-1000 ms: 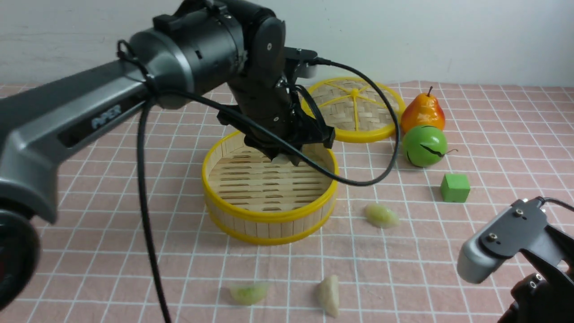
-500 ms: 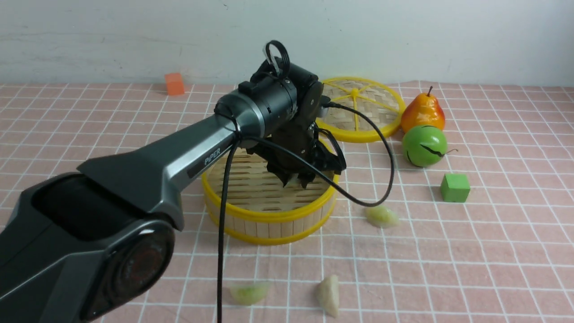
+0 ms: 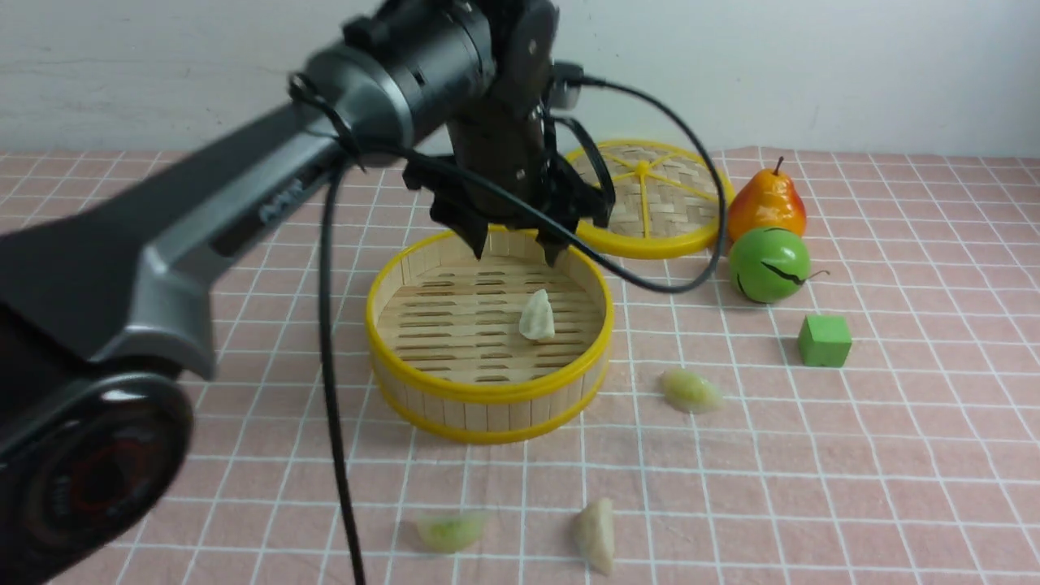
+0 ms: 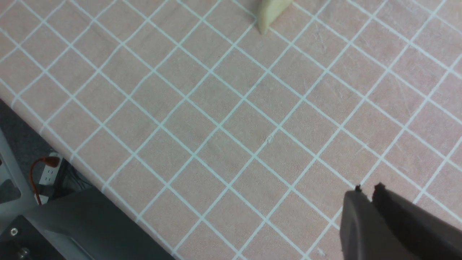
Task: Put the dumplings into the steamer on the table with the pink tablecloth.
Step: 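Reach for and grasp a dumpling on the table with the left gripper, then place the dumpling into the bamboo steamer basket with the left gripper, then reach for and grasp a dumpling lying on the table beside the steamer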
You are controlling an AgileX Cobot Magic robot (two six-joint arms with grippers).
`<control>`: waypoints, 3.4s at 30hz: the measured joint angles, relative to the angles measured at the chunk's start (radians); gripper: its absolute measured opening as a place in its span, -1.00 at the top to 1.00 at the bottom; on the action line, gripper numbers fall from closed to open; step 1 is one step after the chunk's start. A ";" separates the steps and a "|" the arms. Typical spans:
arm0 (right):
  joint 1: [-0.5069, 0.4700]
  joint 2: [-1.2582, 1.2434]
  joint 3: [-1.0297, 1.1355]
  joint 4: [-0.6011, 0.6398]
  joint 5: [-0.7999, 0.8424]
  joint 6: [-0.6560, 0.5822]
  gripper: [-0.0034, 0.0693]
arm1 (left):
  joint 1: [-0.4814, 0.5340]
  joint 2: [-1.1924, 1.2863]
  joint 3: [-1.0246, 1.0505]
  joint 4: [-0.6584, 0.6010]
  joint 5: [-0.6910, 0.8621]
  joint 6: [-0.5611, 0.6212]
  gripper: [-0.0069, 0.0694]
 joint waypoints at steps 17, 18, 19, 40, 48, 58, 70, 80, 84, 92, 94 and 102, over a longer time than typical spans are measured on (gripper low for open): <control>0.000 0.001 0.000 0.026 -0.199 0.000 0.72 | -0.006 -0.396 0.877 -0.208 -0.164 0.535 -0.54; 0.000 0.001 0.000 0.026 -0.198 0.000 0.71 | -0.006 -0.393 0.922 -0.206 -0.223 0.590 -0.54; 0.000 0.001 0.000 0.027 -0.198 0.000 0.71 | -0.006 -0.387 0.947 -0.206 -0.260 0.627 -0.54; 0.000 0.001 0.000 0.030 -0.168 0.000 0.69 | -0.006 -0.216 0.887 -0.206 -0.339 0.607 0.38; 0.000 0.001 0.000 0.028 -0.191 0.000 0.67 | 0.016 -0.245 0.527 -0.191 -0.186 0.378 0.34; 0.000 0.004 0.000 0.044 -0.191 0.023 0.67 | 0.177 -0.090 0.306 -0.156 -0.190 0.201 0.34; 0.000 0.093 0.000 0.049 -0.164 0.033 0.67 | 0.180 0.094 0.306 -0.054 -0.319 0.033 0.34; 0.000 0.162 -0.002 0.047 -0.162 0.034 0.67 | 0.180 0.054 0.305 -0.040 -0.279 0.018 -0.45; 0.000 0.184 -0.018 0.036 -0.161 0.041 0.67 | 0.180 -0.011 0.305 -0.040 -0.229 0.035 -0.53; 0.001 0.395 -0.180 0.023 -0.116 0.039 0.67 | 0.180 -0.267 0.305 -0.040 -0.070 0.043 -0.30; 0.009 0.451 -0.212 0.022 -0.102 0.033 0.67 | 0.180 -0.315 0.305 -0.046 -0.052 0.043 -0.18; 0.186 0.746 -0.355 -0.064 -0.112 0.095 0.63 | 0.180 -0.568 0.343 -0.088 0.013 0.064 0.72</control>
